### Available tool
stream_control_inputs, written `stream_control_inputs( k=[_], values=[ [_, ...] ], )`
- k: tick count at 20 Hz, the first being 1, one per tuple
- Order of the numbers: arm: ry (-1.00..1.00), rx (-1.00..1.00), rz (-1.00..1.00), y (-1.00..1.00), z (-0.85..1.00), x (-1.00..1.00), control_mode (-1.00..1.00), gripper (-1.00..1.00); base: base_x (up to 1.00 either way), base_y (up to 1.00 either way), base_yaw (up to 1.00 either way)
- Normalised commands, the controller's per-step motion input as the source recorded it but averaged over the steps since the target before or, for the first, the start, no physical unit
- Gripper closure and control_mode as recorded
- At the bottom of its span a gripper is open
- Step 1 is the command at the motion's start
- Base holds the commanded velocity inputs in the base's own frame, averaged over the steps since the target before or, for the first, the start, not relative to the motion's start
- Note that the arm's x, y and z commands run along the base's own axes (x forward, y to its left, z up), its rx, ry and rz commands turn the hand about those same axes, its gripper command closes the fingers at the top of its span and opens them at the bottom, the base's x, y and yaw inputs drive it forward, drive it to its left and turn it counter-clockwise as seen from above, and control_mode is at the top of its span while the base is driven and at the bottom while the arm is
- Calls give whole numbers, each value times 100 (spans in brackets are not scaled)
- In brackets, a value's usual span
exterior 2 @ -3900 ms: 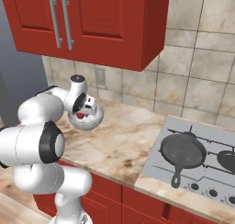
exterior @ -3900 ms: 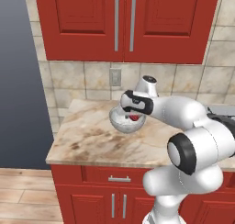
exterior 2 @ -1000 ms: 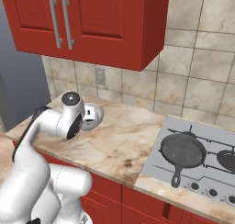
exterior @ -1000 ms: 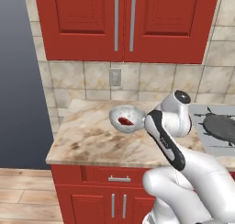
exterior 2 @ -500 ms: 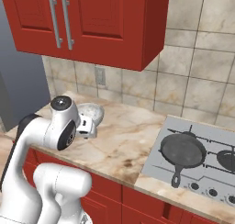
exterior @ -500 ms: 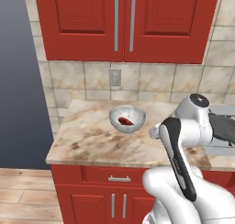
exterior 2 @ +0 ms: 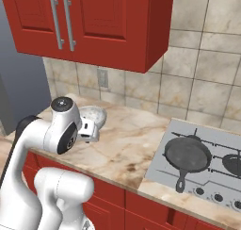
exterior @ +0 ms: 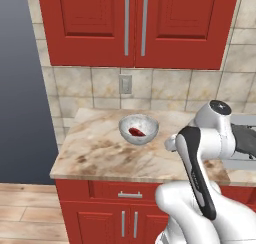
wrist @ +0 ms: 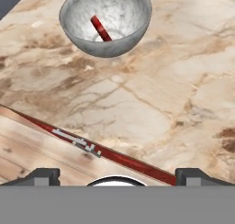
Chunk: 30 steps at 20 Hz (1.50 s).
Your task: Place one of the steaks on the plate and the other in the bowl. Then place the bowl in the fridge.
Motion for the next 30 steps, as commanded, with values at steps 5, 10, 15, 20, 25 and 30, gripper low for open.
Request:
stream_control_inputs(
  k=[5, 10, 15, 20, 25, 30],
  values=[
    [0, 0, 0, 0, 0, 0, 100, -100, -38, 0, -24],
    [0, 0, 0, 0, 0, 0, 100, -100, -33, 0, -44],
    [0, 0, 0, 0, 0, 0, 100, -100, -4, 0, -50],
    [0, 0, 0, 0, 0, 0, 100, -100, 0, 0, -56],
    [0, 0, 0, 0, 0, 0, 100, -100, 0, 0, -59],
    [0, 0, 0, 0, 0, 0, 100, -100, 0, 0, -59]
  ],
)
